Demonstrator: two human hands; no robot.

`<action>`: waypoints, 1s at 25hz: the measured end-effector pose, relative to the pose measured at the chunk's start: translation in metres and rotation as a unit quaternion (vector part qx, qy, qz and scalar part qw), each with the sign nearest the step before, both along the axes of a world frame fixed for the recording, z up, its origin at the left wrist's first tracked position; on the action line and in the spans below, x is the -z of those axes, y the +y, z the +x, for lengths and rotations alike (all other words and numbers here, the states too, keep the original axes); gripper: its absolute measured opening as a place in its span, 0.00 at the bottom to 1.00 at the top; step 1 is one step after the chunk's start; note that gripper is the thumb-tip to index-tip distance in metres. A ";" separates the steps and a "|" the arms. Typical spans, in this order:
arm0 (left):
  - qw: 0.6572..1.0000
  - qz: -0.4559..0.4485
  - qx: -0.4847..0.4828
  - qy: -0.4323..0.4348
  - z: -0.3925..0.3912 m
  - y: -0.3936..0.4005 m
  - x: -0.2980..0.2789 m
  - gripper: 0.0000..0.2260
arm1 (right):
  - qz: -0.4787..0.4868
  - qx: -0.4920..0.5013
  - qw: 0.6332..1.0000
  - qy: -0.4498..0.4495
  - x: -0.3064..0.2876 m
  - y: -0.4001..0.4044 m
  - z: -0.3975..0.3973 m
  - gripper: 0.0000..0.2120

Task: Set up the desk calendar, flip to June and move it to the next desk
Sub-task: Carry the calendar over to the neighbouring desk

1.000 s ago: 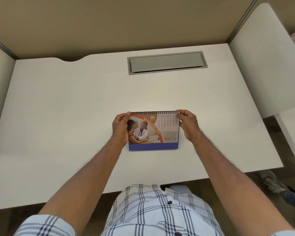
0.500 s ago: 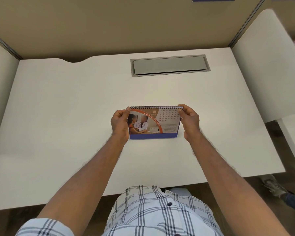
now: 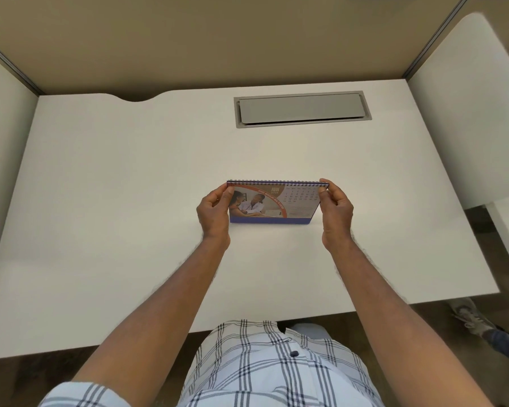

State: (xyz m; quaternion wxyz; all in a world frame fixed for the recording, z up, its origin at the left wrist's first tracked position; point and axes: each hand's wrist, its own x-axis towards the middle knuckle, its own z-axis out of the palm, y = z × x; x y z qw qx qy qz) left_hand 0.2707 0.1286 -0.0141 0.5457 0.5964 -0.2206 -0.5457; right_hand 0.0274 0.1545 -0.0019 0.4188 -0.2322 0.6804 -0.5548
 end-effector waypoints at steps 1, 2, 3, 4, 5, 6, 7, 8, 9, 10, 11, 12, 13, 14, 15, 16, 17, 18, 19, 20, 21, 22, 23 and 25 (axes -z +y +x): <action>1.000 0.000 0.005 -0.005 0.001 0.003 0.001 0.06 | 0.001 0.002 1.000 -0.004 0.001 0.002 0.001 0.09; 1.000 0.000 0.011 -0.012 0.002 0.005 0.000 0.06 | 0.003 0.006 1.000 -0.006 0.001 0.004 0.001 0.08; 1.000 -0.001 0.018 -0.022 0.003 0.006 0.000 0.06 | 0.008 0.011 1.000 -0.007 0.003 0.006 0.001 0.06; 0.999 -0.004 0.027 -0.032 0.004 0.007 0.001 0.08 | 0.012 0.018 1.000 -0.011 0.004 0.008 0.001 0.05; 0.999 -0.006 0.036 -0.041 0.006 0.009 0.001 0.09 | 0.015 0.023 0.999 -0.018 0.005 0.011 0.001 0.06; 0.998 -0.007 0.046 -0.052 0.007 0.011 0.002 0.10 | 0.019 0.025 0.999 -0.027 0.005 0.013 0.001 0.07; 0.996 -0.006 0.057 -0.063 0.007 0.012 0.002 0.10 | 0.027 0.022 0.999 -0.030 0.006 0.016 0.000 0.09; 0.995 -0.003 0.068 -0.073 0.007 0.014 0.004 0.09 | 0.035 0.015 0.999 -0.030 0.006 0.018 0.000 0.10; 0.994 0.001 0.077 -0.082 0.007 0.016 0.006 0.09 | 0.042 0.003 0.999 -0.030 0.006 0.021 -0.001 0.10; 0.992 0.003 0.084 -0.093 0.006 0.019 0.009 0.09 | 0.046 -0.012 0.998 -0.031 0.007 0.025 -0.001 0.10; 0.990 0.008 0.089 -0.105 0.005 0.021 0.011 0.09 | 0.050 -0.028 0.998 -0.031 0.008 0.027 -0.001 0.09; 0.989 0.016 0.093 -0.115 0.005 0.024 0.013 0.10 | 0.060 -0.043 0.997 -0.029 0.009 0.030 -0.001 0.08; 0.988 0.026 0.093 -0.120 0.003 0.026 0.016 0.11 | 0.074 -0.059 0.995 -0.023 0.011 0.033 -0.002 0.07; 0.988 0.036 0.092 -0.122 0.001 0.029 0.019 0.13 | 0.090 -0.075 0.993 -0.016 0.014 0.035 -0.004 0.07; 0.987 0.046 0.092 -0.124 -0.001 0.032 0.022 0.15 | 0.106 -0.090 0.990 -0.013 0.017 0.037 -0.007 0.09; 0.986 0.055 0.094 -0.127 -0.003 0.035 0.025 0.17 | 0.119 -0.106 0.987 -0.012 0.020 0.039 -0.010 0.11; 0.984 0.063 0.098 -0.133 -0.006 0.037 0.026 0.18 | 0.129 -0.121 0.984 -0.013 0.023 0.040 -0.013 0.14; 0.982 0.071 0.102 -0.141 -0.009 0.039 0.028 0.19 | 0.137 -0.136 0.981 -0.011 0.026 0.041 -0.016 0.15; 0.980 0.079 0.107 -0.146 -0.010 0.040 0.029 0.19 | 0.142 -0.148 0.979 -0.010 0.028 0.041 -0.018 0.16; 0.979 0.086 0.111 -0.149 -0.012 0.042 0.031 0.20 | 0.148 -0.157 0.976 -0.013 0.030 0.041 -0.020 0.16; 0.978 0.091 0.114 -0.150 -0.014 0.043 0.032 0.20 | 0.153 -0.168 0.974 -0.018 0.032 0.041 -0.022 0.16; 0.977 0.092 0.118 -0.151 -0.016 0.044 0.033 0.19 | 0.157 -0.180 0.971 -0.022 0.034 0.040 -0.024 0.16; 0.977 0.090 0.123 -0.151 -0.017 0.045 0.033 0.18 | 0.162 -0.193 0.968 -0.024 0.036 0.039 -0.026 0.16; 0.975 0.084 0.136 -0.153 -0.019 0.046 0.036 0.18 | 0.162 -0.221 0.961 -0.022 0.040 0.039 -0.029 0.16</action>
